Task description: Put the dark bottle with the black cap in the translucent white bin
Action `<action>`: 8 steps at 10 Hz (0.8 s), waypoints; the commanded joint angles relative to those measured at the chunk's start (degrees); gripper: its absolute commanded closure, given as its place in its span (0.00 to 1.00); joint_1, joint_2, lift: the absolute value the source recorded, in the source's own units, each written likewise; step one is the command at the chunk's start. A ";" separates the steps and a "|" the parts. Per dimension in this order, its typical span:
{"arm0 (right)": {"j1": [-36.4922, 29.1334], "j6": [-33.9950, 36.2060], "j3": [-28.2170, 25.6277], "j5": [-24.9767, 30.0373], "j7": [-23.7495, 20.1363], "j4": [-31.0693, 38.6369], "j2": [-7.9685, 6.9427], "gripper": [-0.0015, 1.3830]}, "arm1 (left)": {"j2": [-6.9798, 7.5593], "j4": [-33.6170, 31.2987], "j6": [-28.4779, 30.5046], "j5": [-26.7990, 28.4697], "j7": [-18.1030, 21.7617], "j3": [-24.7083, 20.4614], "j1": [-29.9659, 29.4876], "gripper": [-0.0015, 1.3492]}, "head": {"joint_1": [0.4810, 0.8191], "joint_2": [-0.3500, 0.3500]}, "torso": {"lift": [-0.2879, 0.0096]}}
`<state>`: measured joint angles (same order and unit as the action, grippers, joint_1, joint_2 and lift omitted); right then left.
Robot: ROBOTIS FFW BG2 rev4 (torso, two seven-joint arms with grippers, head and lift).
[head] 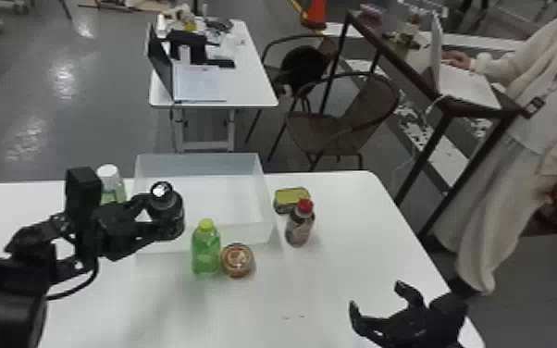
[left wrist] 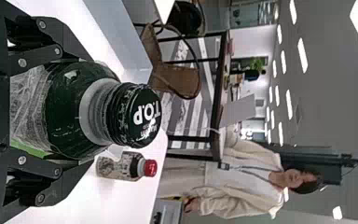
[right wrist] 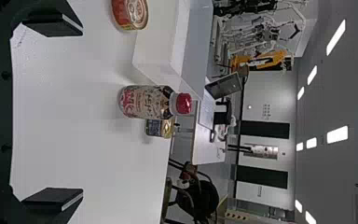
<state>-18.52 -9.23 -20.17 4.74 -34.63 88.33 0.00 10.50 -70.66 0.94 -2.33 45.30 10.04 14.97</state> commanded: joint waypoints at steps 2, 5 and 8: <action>0.32 0.18 0.57 -0.26 0.00 -0.79 -0.05 0.06 | -3.12 15.37 -7.09 8.57 1.73 -0.20 8.93 0.61 | 0.63 0.16 | 0.93; 0.32 0.45 0.66 -0.26 0.00 -1.49 -0.05 0.06 | -3.03 24.34 -12.01 15.43 -0.21 -4.33 14.64 0.61 | 0.63 0.21 | 0.93; 0.85 0.45 1.10 -0.35 0.00 -2.28 -0.05 0.06 | -2.59 31.72 -13.68 16.04 -1.61 -4.77 18.07 0.61 | 0.63 0.27 | 0.93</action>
<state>-17.86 -8.79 -19.21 4.40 -34.63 86.24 0.00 7.89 -39.98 -12.52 13.33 43.67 5.24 32.62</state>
